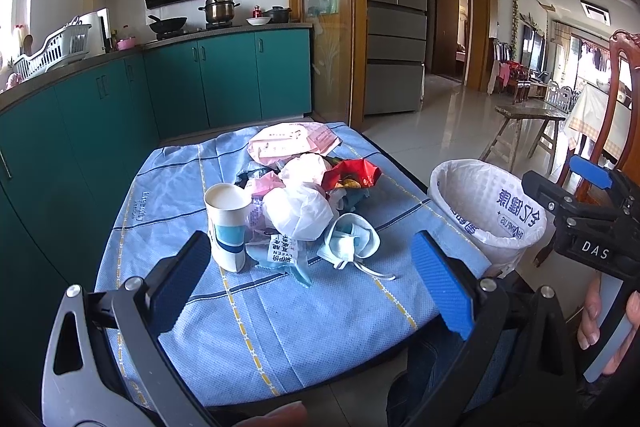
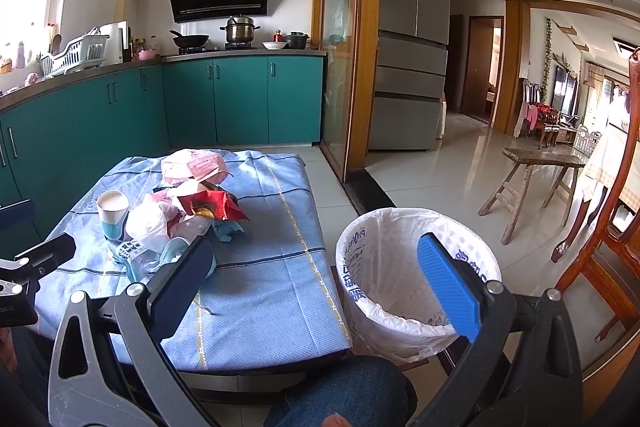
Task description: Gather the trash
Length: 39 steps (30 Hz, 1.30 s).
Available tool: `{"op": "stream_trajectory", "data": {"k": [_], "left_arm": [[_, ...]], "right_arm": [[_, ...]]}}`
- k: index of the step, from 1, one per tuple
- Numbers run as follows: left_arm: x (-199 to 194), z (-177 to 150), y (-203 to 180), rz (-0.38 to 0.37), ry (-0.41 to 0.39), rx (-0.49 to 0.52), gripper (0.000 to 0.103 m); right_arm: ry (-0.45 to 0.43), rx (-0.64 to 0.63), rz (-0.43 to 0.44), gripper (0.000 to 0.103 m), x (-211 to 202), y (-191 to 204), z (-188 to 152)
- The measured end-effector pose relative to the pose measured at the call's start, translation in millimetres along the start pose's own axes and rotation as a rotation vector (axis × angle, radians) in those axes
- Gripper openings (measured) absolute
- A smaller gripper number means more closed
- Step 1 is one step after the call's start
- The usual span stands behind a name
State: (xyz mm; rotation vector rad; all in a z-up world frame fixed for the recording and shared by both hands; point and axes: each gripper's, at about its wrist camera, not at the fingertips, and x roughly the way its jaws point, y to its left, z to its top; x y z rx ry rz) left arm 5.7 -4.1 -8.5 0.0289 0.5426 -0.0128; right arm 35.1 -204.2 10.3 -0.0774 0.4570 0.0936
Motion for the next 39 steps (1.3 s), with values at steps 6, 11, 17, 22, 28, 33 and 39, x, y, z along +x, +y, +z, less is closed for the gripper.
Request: {"op": "stream_trajectory", "data": {"k": [6, 11, 17, 22, 28, 33, 39], "left_arm": [[0.8, -1.0, -0.5, 0.000, 0.005, 0.002, 0.100], [2.0, -1.5, -0.6, 0.001, 0.012, 0.001, 0.100], [-0.5, -1.0, -0.7, 0.006, 0.010, -0.002, 0.100], [-1.2, -1.2, -0.3, 0.003, 0.014, -0.003, 0.100], [-1.4, -1.4, -0.1, 0.006, 0.014, -0.005, 0.100], [-1.6, -2.6, 0.3, 0.008, 0.012, -0.009, 0.100], [-0.2, -2.9, 0.6, 0.004, 0.016, -0.006, 0.100]], "right_arm": [[0.001, -0.006, -0.015, 0.100, -1.8, 0.0, -0.8], [-0.001, -0.016, -0.031, 0.100, -2.6, -0.4, -2.2], [0.002, -0.012, -0.032, 0.100, -2.1, -2.3, -2.8], [-0.003, -0.022, -0.046, 0.100, -4.4, -2.2, -2.4], [-0.004, -0.025, -0.049, 0.100, -5.7, -2.5, -2.7], [-0.007, -0.031, -0.051, 0.100, -6.6, -2.9, -3.0], [-0.005, -0.035, -0.055, 0.100, -7.5, -2.0, -3.1]]}}
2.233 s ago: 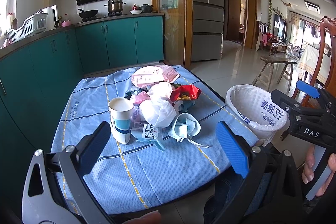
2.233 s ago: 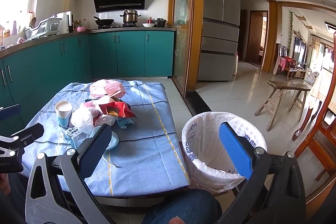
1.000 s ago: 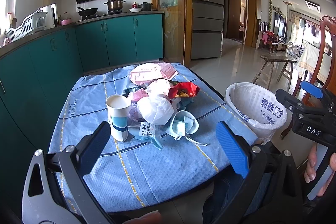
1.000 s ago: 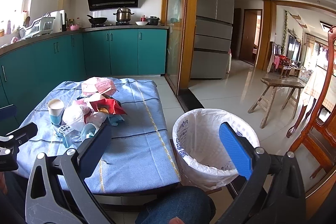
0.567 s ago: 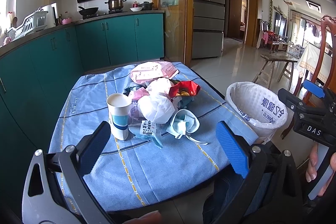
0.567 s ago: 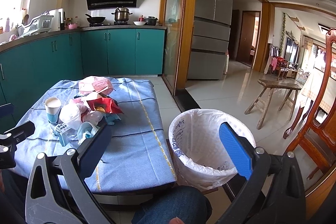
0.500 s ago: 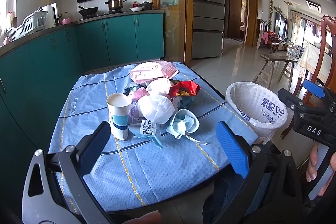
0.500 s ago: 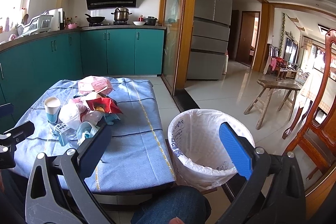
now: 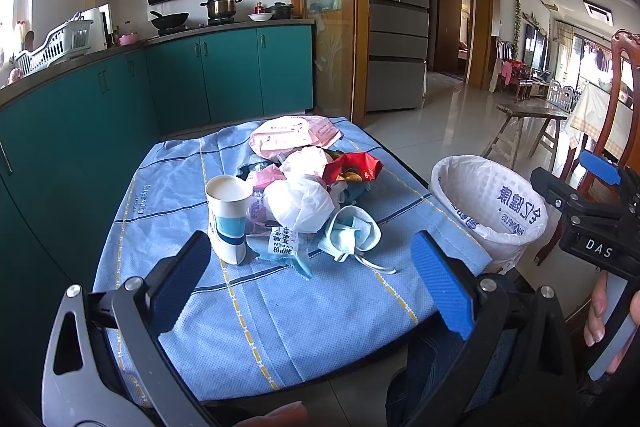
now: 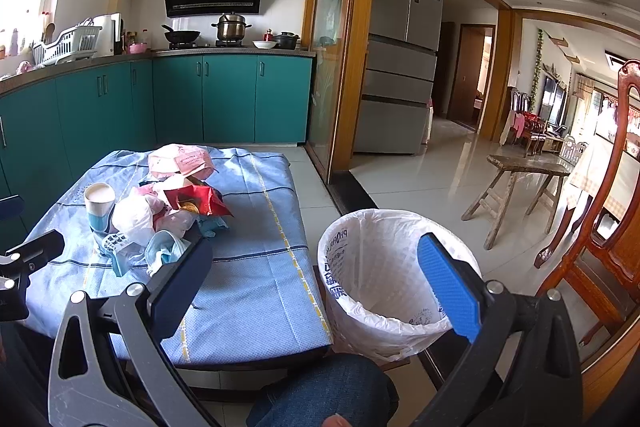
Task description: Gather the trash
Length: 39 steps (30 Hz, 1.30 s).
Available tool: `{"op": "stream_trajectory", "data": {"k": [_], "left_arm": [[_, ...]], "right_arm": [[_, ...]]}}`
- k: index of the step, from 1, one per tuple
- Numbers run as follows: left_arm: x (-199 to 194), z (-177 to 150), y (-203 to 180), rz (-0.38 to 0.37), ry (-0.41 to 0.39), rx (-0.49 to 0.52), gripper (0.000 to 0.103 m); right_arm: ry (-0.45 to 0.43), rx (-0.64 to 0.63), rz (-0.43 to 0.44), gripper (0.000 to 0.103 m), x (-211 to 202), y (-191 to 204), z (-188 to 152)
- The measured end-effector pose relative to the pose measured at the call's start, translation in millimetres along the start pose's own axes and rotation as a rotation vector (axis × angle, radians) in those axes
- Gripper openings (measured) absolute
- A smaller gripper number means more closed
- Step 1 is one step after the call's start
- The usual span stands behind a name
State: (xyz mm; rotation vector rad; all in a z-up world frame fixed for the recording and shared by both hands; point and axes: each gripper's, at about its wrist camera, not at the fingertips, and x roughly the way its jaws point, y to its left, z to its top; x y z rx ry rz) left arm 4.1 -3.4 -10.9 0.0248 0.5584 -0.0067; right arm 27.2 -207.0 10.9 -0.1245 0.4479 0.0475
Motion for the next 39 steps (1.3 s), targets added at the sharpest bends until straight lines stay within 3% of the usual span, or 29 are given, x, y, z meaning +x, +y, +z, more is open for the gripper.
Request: {"op": "stream_trajectory", "data": {"k": [17, 39], "left_arm": [[3.2, -4.1, 1.2, 0.001, 0.013, -0.006, 0.100], [9.1, -8.0, 1.7, 0.006, 0.037, -0.008, 0.100]], "right_arm": [[-0.053, -0.015, 0.012, 0.100, -11.9, 5.1, 3.2], [-0.054, -0.028, 0.016, 0.100, -10.4, 11.7, 4.1]]}}
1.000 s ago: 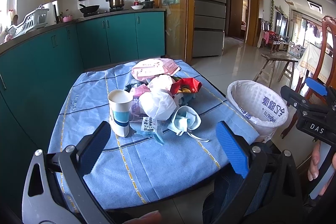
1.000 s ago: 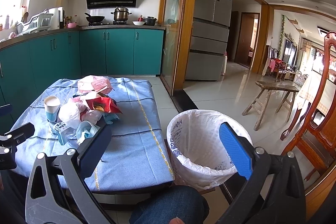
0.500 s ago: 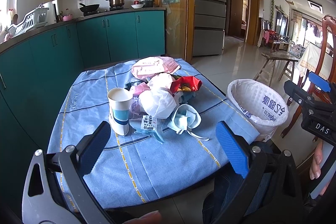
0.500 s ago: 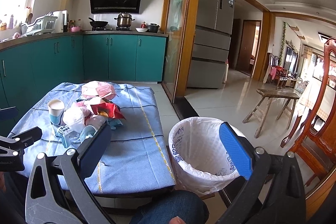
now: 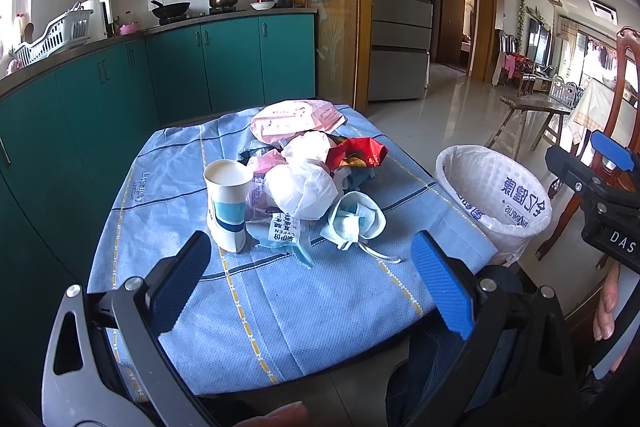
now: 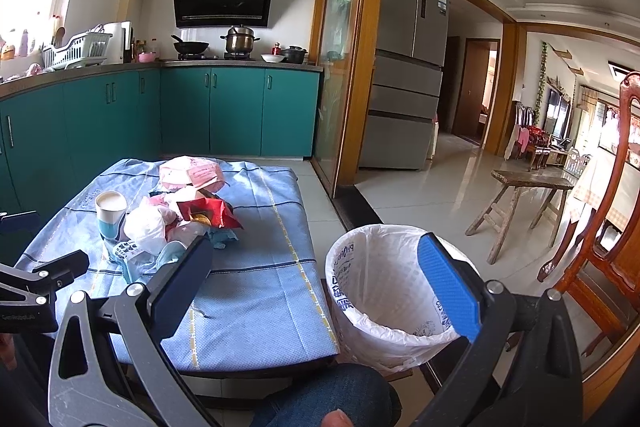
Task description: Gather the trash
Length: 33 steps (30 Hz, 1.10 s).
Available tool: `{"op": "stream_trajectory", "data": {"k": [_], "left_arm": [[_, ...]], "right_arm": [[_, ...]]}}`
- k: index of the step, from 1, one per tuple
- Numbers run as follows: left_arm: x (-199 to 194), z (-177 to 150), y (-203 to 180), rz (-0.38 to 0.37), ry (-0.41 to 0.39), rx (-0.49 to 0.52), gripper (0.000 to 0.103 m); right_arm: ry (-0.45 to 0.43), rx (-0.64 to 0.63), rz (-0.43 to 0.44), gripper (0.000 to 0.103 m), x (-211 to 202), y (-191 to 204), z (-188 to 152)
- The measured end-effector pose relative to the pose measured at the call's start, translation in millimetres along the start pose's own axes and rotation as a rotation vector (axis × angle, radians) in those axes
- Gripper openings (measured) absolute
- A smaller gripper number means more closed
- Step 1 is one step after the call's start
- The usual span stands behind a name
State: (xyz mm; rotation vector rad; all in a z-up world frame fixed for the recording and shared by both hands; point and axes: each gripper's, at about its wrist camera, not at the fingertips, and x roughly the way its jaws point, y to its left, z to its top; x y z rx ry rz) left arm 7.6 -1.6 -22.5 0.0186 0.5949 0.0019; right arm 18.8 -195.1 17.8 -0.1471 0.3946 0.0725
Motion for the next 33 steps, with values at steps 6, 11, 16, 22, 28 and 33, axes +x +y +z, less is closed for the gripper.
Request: {"op": "stream_trajectory", "data": {"k": [6, 11, 16, 22, 28, 33], "left_arm": [[2.5, -0.8, -0.3, 0.002, 0.010, 0.001, 0.100], [6.5, -2.2, 0.8, 0.010, 0.027, 0.000, 0.100], [8.4, -3.2, 4.5, 0.019, 0.036, -0.011, 0.100], [9.8, -4.4, 12.3, 0.033, 0.041, -0.027, 0.100], [15.3, -9.3, 27.2, 0.057, 0.060, -0.056, 0.100], [22.7, -16.0, 45.0, 0.098, 0.085, -0.085, 0.100]], "right_arm": [[0.019, -0.003, 0.016, 0.100, 5.5, 4.3, -1.0], [0.039, -0.009, 0.030, 0.100, 10.9, 8.0, -2.0], [0.046, -0.031, 0.034, 0.100, 12.1, 14.7, -1.9], [0.068, -0.041, 0.045, 0.100, 16.6, 20.7, -3.7], [0.163, -0.024, 0.121, 0.100, 38.4, 29.2, -10.9], [0.213, -0.106, 0.189, 0.100, 67.5, 60.9, -7.9]]}}
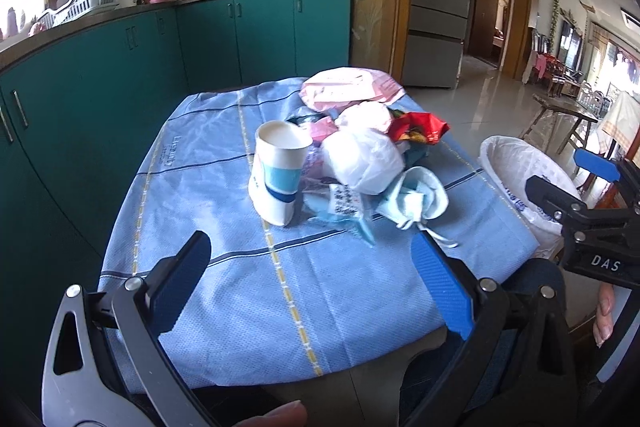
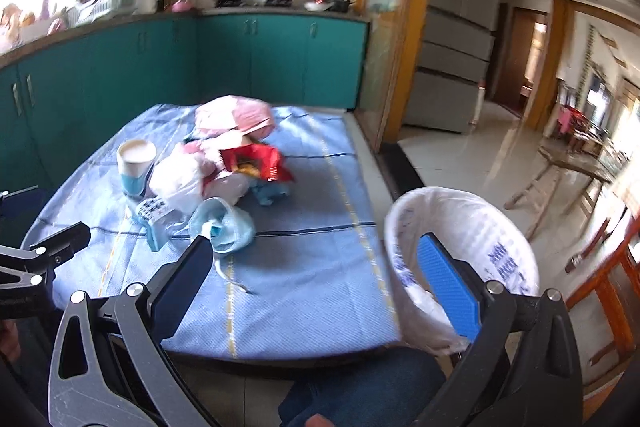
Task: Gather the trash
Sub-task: 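Reach the right tool into the pile and grasp the red snack bag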
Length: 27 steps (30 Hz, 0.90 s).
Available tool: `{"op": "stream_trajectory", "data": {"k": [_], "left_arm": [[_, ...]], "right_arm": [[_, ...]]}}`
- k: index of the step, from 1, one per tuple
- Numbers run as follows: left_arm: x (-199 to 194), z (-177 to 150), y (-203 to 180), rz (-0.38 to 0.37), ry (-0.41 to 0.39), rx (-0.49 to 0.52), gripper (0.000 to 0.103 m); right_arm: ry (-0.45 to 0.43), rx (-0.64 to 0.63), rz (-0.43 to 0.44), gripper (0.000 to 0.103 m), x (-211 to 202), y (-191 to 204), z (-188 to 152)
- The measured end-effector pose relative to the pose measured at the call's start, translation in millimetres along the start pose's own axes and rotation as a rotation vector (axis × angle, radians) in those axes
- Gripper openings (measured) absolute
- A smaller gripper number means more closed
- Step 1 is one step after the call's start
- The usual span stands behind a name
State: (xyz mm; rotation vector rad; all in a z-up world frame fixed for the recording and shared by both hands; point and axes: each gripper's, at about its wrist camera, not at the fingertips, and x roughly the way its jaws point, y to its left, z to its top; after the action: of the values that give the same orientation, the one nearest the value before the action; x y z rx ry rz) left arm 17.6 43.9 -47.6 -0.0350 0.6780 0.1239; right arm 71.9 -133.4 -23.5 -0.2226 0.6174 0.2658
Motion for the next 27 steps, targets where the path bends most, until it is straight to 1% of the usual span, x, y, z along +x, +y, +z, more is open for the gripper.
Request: {"op": "stream_trajectory", "data": {"k": [4, 6, 8, 10, 12, 13, 14, 15, 16, 17, 18, 19, 20, 21, 23, 24, 25, 26, 27], "left_arm": [[9.6, -2.8, 18.9, 0.044, 0.023, -0.048, 0.100], [13.6, -3.3, 25.6, 0.061, 0.030, -0.067, 0.100], [18.3, -2.6, 33.2, 0.088, 0.034, -0.081, 0.100], [20.3, 1.1, 41.5, 0.122, 0.024, -0.092, 0.100], [18.6, 4.8, 48.7, 0.157, 0.001, -0.101, 0.100], [18.0, 7.3, 53.5, 0.163, -0.008, -0.113, 0.099], [18.1, 9.5, 58.2, 0.156, -0.015, -0.132, 0.097], [19.3, 11.9, 61.0, 0.145, -0.015, -0.144, 0.092], [21.4, 13.9, 61.9, 0.140, -0.011, -0.146, 0.089], [24.4, 15.8, 61.7, 0.136, -0.003, -0.141, 0.081], [27.8, 17.4, 60.4, 0.131, 0.008, -0.135, 0.070], [32.2, 19.1, 58.4, 0.122, 0.023, -0.132, 0.064], [35.5, 20.0, 55.9, 0.112, 0.034, -0.131, 0.056], [39.4, 21.7, 51.4, 0.098, 0.044, -0.124, 0.053], [44.7, 23.5, 42.2, 0.087, 0.050, -0.103, 0.053], [47.3, 25.0, 37.2, 0.085, 0.052, -0.092, 0.056], [50.2, 27.8, 32.1, 0.079, 0.051, -0.083, 0.061], [53.3, 31.0, 28.3, 0.074, 0.047, -0.083, 0.076], [56.5, 34.3, 24.9, 0.069, 0.039, -0.087, 0.082]], "right_arm": [[0.032, -0.100, 0.059, 0.100, 23.2, 31.4, 7.1], [0.032, -0.145, 0.093, 0.100, 30.4, 48.3, 5.9], [0.032, -0.176, 0.104, 0.099, 38.2, 55.7, 6.6], [0.018, -0.200, 0.088, 0.096, 46.6, 56.1, 15.7], [-0.006, -0.184, 0.089, 0.090, 55.2, 46.1, 34.2], [-0.012, -0.173, 0.098, 0.088, 59.4, 39.7, 43.0], [-0.021, -0.156, 0.105, 0.083, 67.0, 30.4, 57.7], [-0.027, -0.147, 0.107, 0.075, 73.8, 24.3, 67.6], [-0.030, -0.141, 0.104, 0.070, 82.8, 17.5, 81.0], [-0.029, -0.133, 0.104, 0.058, 92.5, 11.0, 93.5], [-0.019, -0.116, 0.113, 0.050, 105.1, 1.7, 108.3], [-0.010, -0.102, 0.129, 0.047, 113.3, -6.7, 115.0], [-0.003, -0.085, 0.145, 0.044, 121.8, -15.1, 120.4], [-0.004, -0.065, 0.152, 0.043, 130.7, -24.3, 123.2], [-0.021, -0.021, 0.157, 0.043, 141.4, -40.7, 114.8], [-0.014, 0.013, 0.186, 0.044, 150.3, -52.7, 103.2], [0.023, 0.030, 0.234, 0.044, 159.6, -59.5, 92.9], [0.058, 0.037, 0.271, 0.044, 165.6, -64.0, 86.0], [0.104, 0.046, 0.300, 0.044, 173.0, -70.1, 80.1]]}}
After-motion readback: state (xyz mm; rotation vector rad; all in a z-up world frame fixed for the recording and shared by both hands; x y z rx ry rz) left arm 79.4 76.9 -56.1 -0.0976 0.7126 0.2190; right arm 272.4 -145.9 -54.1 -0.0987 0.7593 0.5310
